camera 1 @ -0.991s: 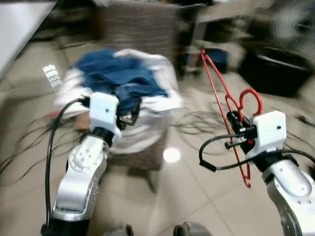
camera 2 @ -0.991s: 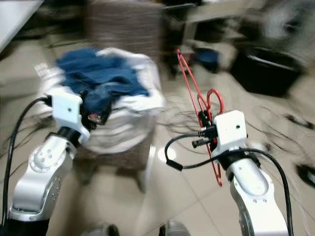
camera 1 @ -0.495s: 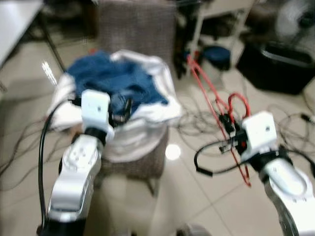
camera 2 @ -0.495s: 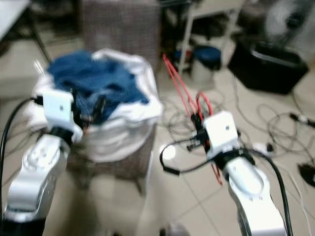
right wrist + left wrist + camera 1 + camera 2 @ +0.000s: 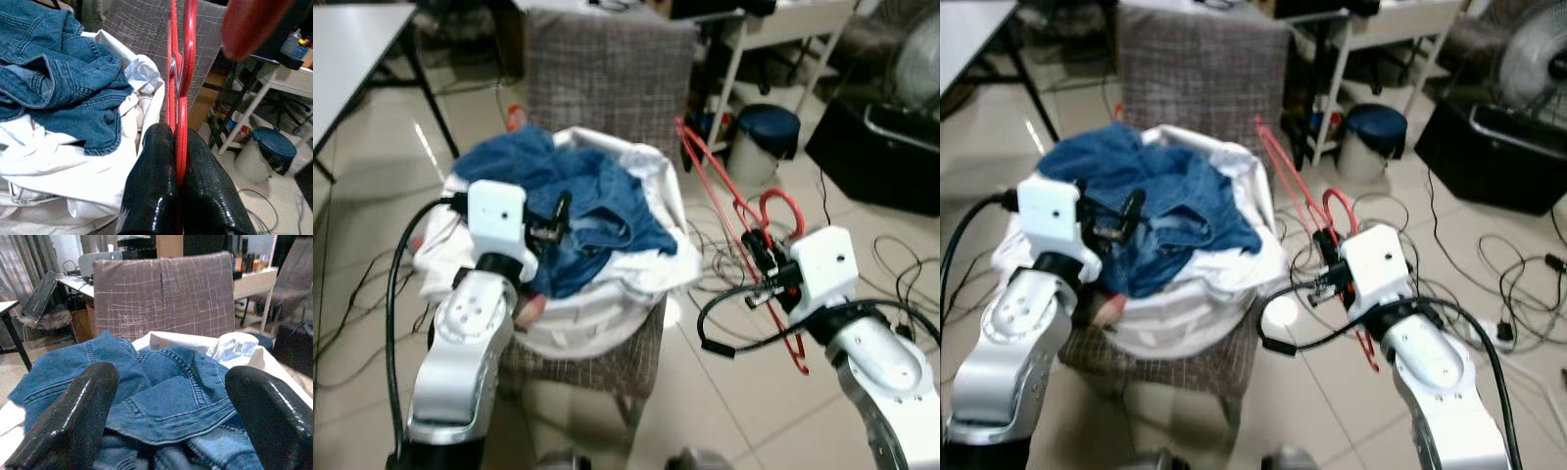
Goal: Hang hanger
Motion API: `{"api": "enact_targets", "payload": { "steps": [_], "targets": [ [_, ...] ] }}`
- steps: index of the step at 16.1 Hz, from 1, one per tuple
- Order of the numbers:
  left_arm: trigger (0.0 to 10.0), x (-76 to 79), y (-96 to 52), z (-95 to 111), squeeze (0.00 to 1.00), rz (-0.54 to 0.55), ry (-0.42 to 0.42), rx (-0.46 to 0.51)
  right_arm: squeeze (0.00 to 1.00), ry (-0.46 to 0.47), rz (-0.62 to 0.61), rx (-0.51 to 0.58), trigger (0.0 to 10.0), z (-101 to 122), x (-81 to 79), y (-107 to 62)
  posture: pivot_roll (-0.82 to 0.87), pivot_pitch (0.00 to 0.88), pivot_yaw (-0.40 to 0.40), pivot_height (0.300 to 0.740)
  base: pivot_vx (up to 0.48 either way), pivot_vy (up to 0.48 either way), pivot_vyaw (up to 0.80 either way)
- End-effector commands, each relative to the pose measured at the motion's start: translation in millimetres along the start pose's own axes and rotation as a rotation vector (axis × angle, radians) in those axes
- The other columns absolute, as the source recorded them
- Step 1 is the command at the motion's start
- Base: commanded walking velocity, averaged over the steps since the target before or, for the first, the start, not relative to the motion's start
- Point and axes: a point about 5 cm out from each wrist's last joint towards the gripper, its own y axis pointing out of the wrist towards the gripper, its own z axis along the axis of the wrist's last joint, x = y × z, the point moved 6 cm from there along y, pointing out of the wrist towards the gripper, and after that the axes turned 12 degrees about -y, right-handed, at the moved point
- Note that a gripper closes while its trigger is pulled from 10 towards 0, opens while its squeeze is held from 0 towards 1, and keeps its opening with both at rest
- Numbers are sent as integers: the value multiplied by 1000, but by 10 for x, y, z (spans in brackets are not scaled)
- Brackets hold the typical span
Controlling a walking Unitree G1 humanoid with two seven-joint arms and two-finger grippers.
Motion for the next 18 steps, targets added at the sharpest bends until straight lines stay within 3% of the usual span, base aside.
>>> {"api": "enact_targets", "payload": {
  "steps": [1, 3, 8, 12, 13, 14, 16, 18],
  "targets": [
    [10000, -47, -1, -92, 0, 31, 33, -61, 0, 4, 49, 33, 10000, 78, -60, -23, -127, 73, -2, 740, 0, 0, 0],
    [10000, -93, 16, -78, 0, 38, 20, -69, 0, -10, 86, 52, 10000, 117, -109, -29, -123, 74, 1, 740, 0, 0, 0],
    [10000, -75, 34, -38, 0, 14, 9, -81, 0, -2, 79, 73, 10000, 158, -62, -4, -114, 78, 2, 740, 0, 0, 0],
    [10000, 16, 30, -173, 0, -47, -18, -193, 0, 18, 136, 73, 10000, 152, -119, -5, -103, 79, -3, 740, 0, 0, 0],
    [10000, 5, 36, -186, 255, -40, -2, -204, 0, 16, 146, 76, 10000, 158, -123, -8, -103, 79, -3, 740, 0, 0, 0],
    [10000, -20, 44, -201, 749, -25, 24, -214, 0, 13, 151, 77, 10000, 158, -122, -9, -102, 80, -2, 740, 0, 0, 0],
    [10000, -30, 62, -214, 1000, -18, 44, -223, 0, 10, 156, 75, 10000, 155, -118, -14, -103, 82, -2, 740, 0, 0, 0],
    [10000, 18, 85, -246, 1000, -33, 68, -240, 0, 4, 176, 73, 10000, 156, -142, -29, -104, 83, -2, 740, 0, 0, 0]
  ]
}}
